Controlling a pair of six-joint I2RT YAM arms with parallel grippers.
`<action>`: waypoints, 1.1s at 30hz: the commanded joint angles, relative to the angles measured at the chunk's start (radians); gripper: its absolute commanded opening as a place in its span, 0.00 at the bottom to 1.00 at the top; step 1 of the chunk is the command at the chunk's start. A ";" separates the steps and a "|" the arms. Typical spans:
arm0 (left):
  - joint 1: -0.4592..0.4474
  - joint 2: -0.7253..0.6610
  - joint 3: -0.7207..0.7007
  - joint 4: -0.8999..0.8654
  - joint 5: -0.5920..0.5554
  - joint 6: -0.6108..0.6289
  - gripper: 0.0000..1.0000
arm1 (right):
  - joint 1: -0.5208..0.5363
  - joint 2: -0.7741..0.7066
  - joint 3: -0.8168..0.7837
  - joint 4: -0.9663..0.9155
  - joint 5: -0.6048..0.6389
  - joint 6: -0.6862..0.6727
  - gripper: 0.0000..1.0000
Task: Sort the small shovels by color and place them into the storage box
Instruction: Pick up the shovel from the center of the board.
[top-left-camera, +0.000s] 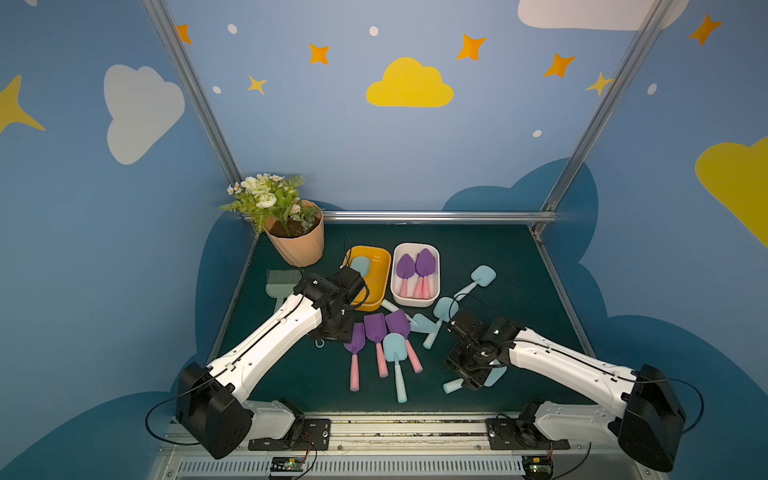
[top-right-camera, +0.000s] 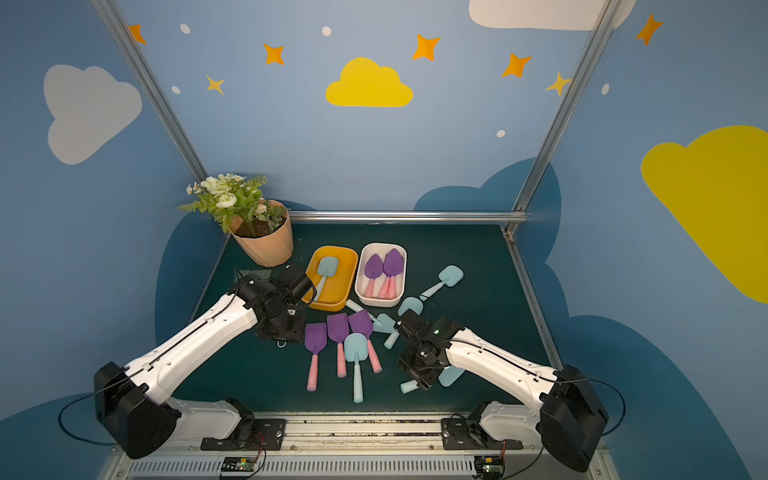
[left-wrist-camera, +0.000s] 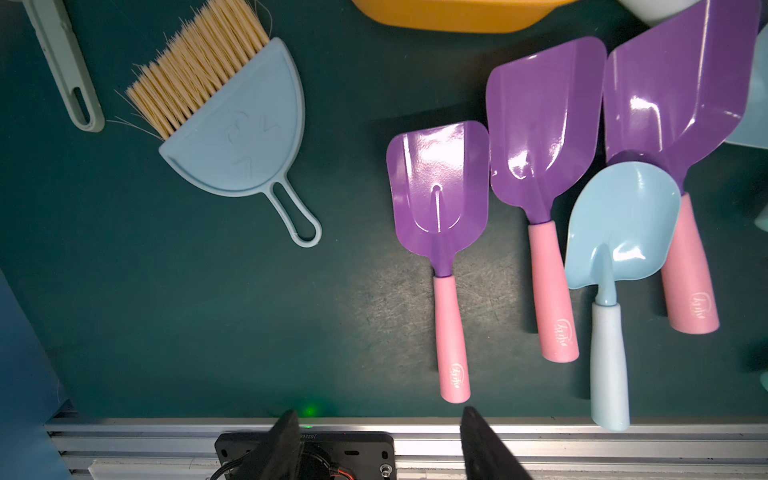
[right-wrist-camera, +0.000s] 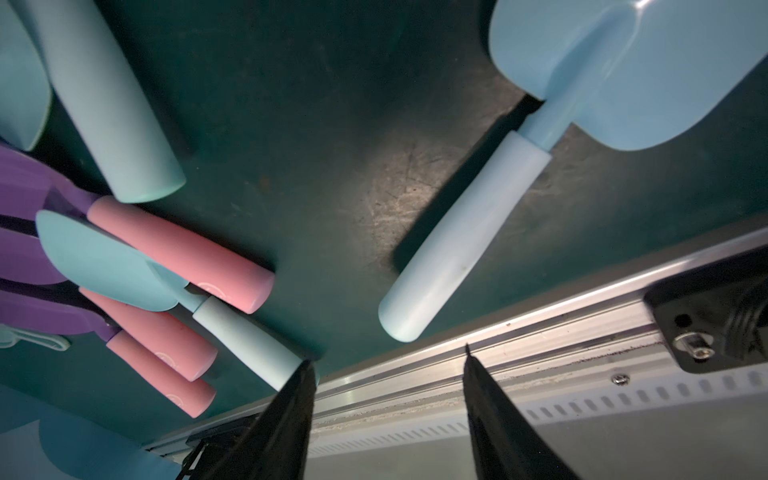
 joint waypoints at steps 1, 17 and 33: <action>-0.002 0.012 -0.006 0.001 -0.013 0.021 0.56 | 0.009 -0.023 -0.020 0.002 0.035 0.072 0.60; -0.002 0.035 -0.019 0.013 -0.027 0.029 0.62 | 0.037 0.070 -0.083 0.140 -0.070 0.142 0.64; -0.002 0.032 -0.031 0.021 -0.022 0.031 0.61 | 0.042 0.148 -0.113 0.191 -0.097 0.155 0.63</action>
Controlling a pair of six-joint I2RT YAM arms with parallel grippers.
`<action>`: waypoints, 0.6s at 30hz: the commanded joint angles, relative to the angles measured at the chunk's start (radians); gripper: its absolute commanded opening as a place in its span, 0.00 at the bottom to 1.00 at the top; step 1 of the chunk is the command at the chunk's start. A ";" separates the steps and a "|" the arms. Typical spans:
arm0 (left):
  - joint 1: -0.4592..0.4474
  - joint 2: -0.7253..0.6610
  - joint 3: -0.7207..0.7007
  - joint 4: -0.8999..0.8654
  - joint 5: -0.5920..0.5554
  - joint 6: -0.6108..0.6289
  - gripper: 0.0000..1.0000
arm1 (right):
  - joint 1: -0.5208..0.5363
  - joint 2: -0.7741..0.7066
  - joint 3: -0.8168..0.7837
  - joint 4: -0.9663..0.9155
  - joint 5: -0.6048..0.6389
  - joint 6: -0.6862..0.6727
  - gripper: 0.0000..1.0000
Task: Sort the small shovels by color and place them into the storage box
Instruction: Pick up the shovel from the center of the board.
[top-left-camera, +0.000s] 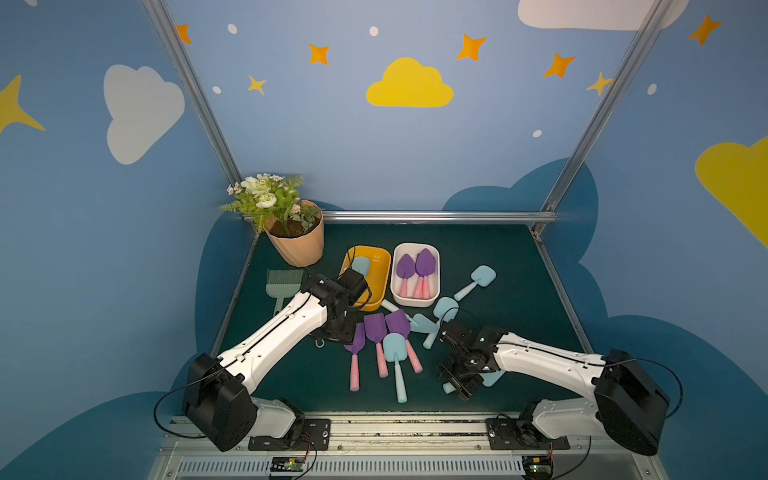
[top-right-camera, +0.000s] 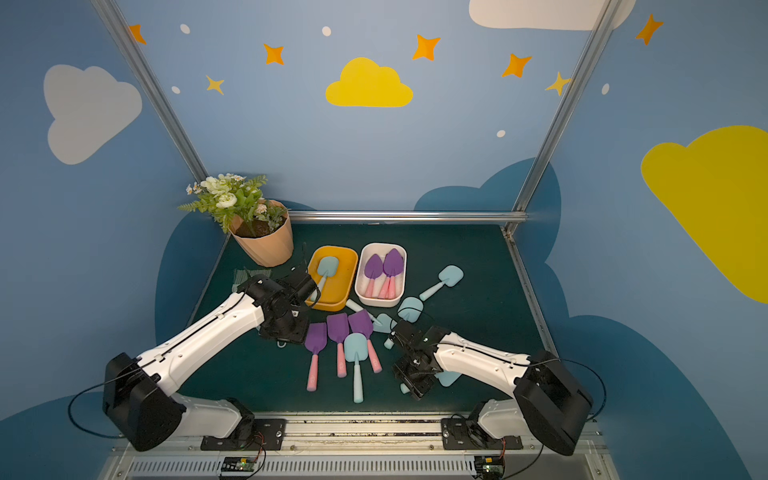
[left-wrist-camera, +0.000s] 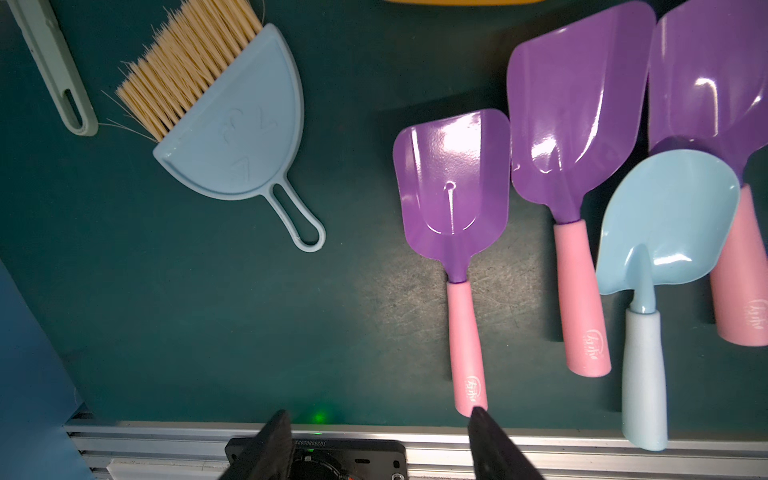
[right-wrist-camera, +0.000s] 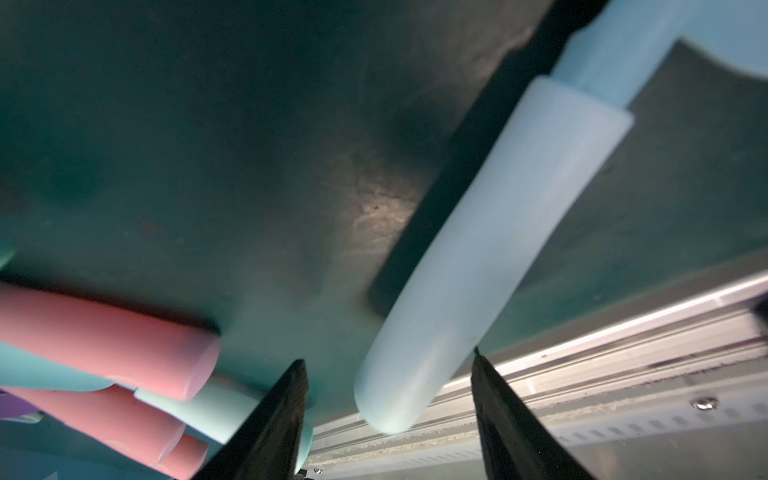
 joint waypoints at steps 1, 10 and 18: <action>-0.002 -0.005 -0.006 -0.002 0.000 0.009 0.60 | 0.005 0.023 -0.010 0.006 -0.012 0.010 0.63; -0.001 -0.009 -0.011 -0.002 0.011 0.010 0.52 | 0.005 0.001 -0.042 0.005 0.015 0.010 0.49; -0.002 -0.011 -0.013 -0.002 0.015 0.008 0.48 | 0.005 -0.037 -0.067 -0.008 0.038 0.011 0.29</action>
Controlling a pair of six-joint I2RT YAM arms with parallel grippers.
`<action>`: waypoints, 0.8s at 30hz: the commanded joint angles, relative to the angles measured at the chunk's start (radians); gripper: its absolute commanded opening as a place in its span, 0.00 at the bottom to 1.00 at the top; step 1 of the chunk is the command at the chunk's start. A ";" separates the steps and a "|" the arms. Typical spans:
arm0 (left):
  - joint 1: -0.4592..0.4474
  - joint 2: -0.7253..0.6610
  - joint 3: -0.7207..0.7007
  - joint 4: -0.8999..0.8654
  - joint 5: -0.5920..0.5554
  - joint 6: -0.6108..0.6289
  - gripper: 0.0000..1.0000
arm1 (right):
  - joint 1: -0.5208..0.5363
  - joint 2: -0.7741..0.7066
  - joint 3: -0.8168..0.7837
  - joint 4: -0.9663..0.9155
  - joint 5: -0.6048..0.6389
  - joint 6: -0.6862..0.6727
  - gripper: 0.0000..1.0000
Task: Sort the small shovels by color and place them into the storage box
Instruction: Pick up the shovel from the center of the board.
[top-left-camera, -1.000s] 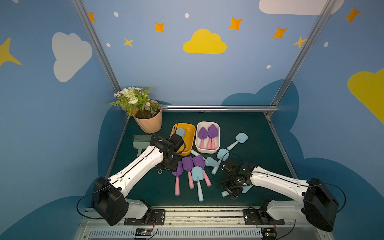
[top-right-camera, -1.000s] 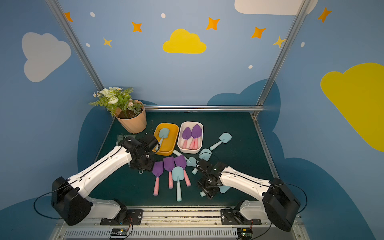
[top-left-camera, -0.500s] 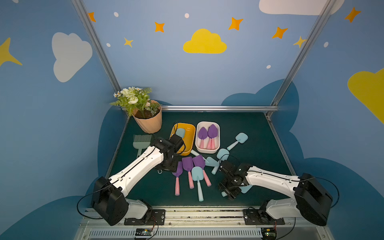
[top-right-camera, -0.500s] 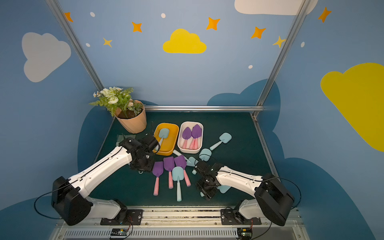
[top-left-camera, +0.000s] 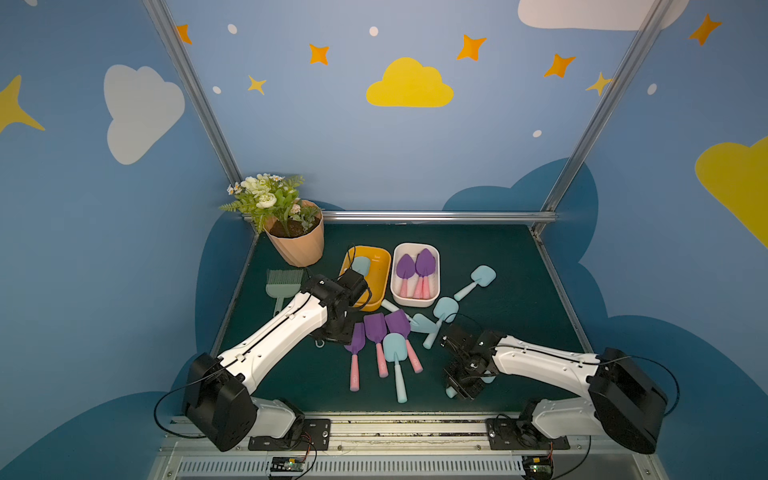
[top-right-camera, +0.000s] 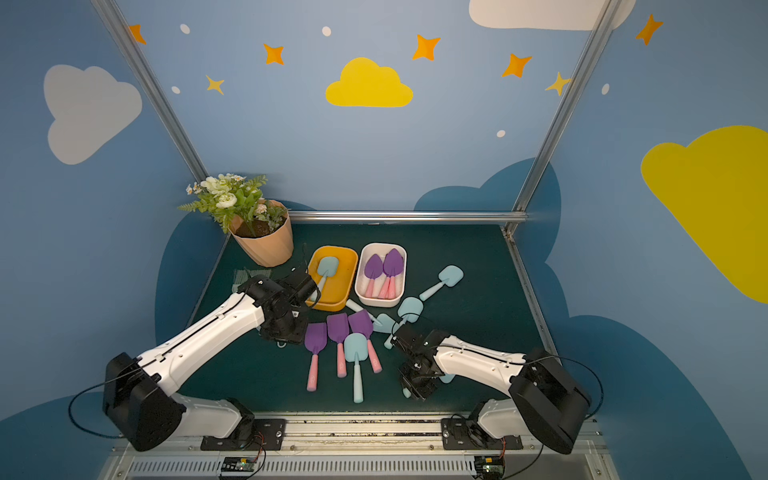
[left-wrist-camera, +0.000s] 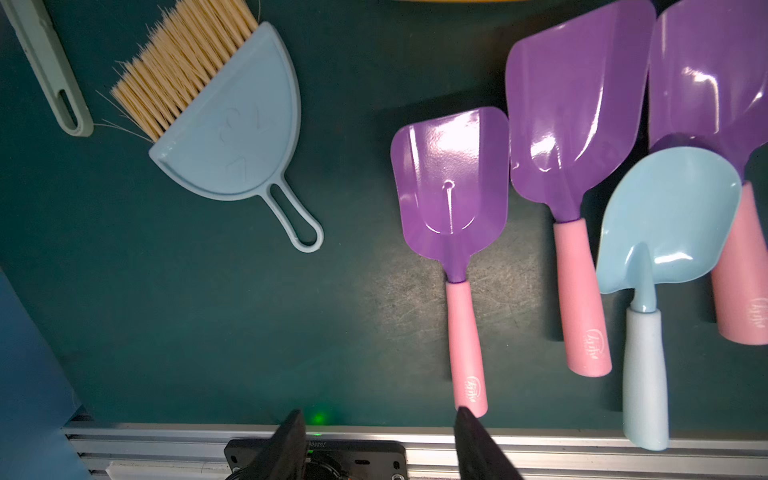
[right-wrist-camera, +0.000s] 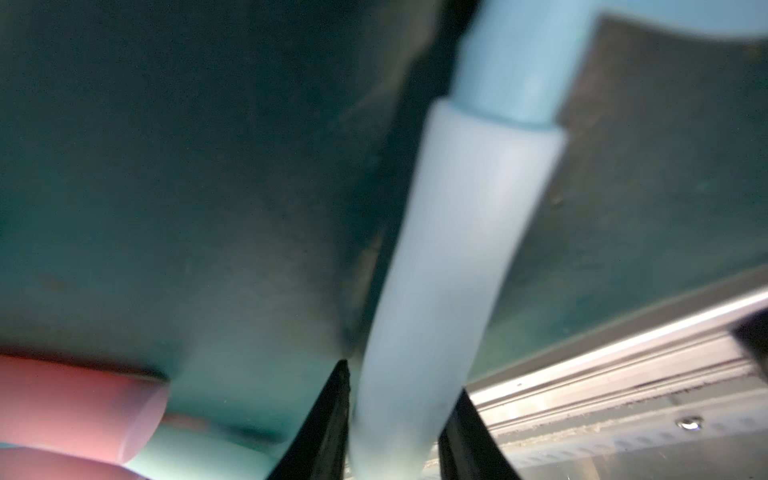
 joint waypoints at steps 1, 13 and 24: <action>-0.001 -0.012 -0.004 -0.006 0.011 0.004 0.47 | 0.005 -0.025 -0.008 -0.027 0.029 0.002 0.27; -0.002 -0.021 -0.003 -0.014 0.012 -0.002 0.46 | 0.005 -0.037 0.080 -0.140 0.092 -0.105 0.10; -0.001 -0.022 0.027 -0.037 0.005 -0.011 0.46 | 0.006 0.118 0.362 -0.413 0.177 -0.528 0.00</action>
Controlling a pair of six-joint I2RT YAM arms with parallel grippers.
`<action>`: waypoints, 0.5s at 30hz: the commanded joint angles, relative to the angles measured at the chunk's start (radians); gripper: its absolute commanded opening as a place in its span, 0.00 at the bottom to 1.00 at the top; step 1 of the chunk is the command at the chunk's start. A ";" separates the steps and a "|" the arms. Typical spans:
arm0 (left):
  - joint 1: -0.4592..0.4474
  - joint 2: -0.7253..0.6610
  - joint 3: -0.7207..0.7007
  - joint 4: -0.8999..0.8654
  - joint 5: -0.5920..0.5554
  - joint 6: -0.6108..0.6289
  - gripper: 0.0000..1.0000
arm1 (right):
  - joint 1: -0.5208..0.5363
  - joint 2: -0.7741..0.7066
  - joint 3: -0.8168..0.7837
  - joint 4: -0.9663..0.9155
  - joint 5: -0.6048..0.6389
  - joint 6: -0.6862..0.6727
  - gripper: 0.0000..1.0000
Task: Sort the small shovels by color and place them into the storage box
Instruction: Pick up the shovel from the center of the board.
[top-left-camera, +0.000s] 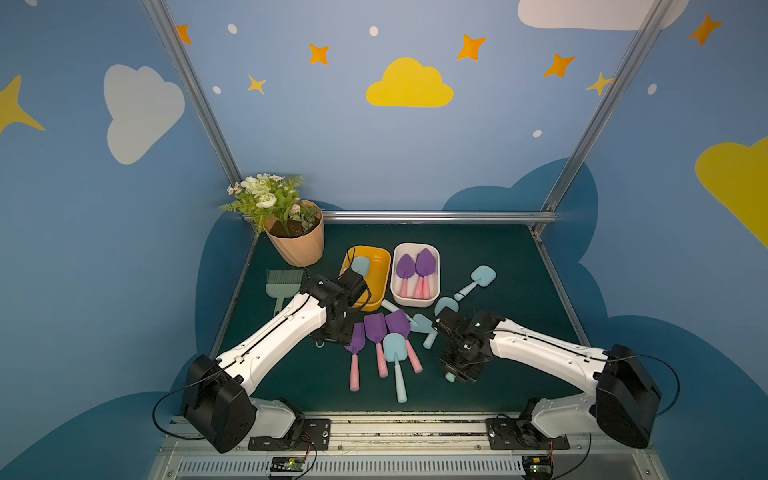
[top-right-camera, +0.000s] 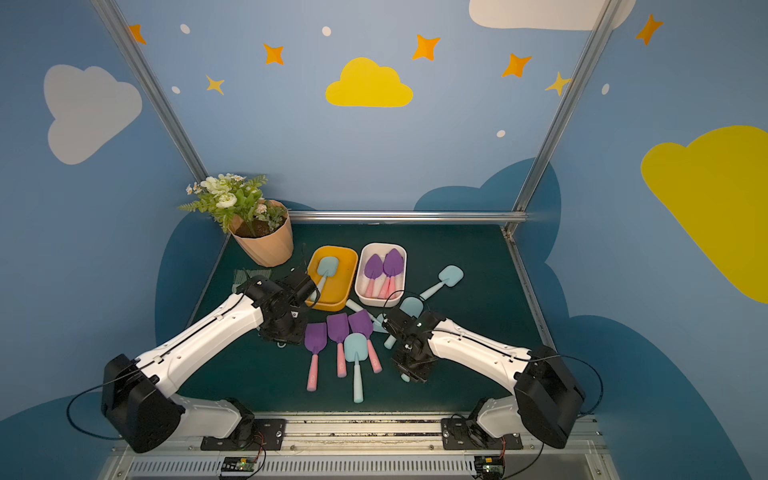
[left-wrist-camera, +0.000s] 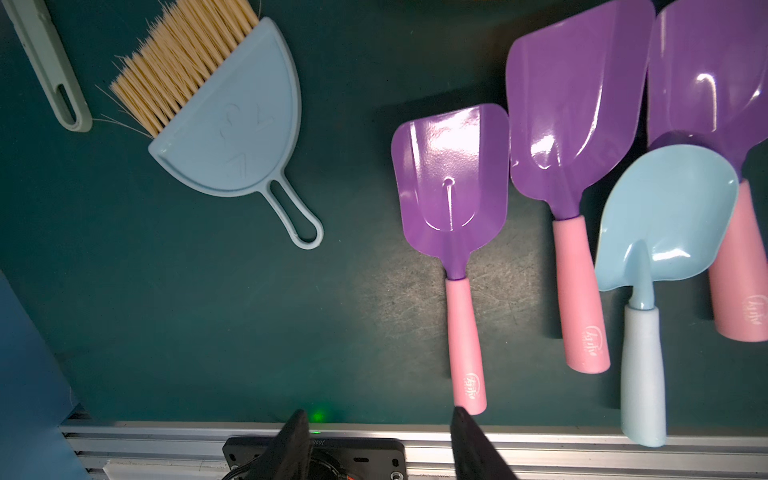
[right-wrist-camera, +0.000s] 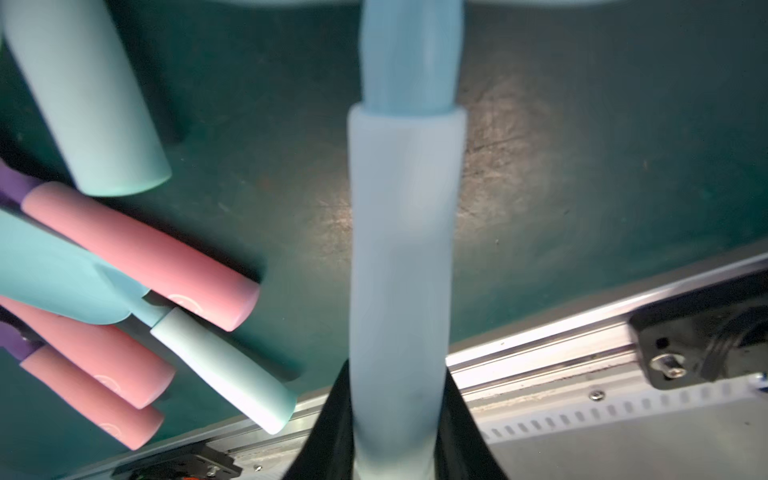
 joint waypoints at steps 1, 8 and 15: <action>-0.001 -0.012 0.031 -0.033 -0.002 -0.008 0.46 | 0.005 0.054 0.082 -0.163 0.060 -0.216 0.00; 0.001 -0.016 0.055 -0.051 -0.021 -0.032 0.46 | 0.006 0.147 0.315 -0.320 0.122 -0.512 0.00; 0.009 -0.037 0.077 -0.067 -0.055 -0.060 0.46 | -0.019 0.228 0.582 -0.422 0.109 -0.696 0.00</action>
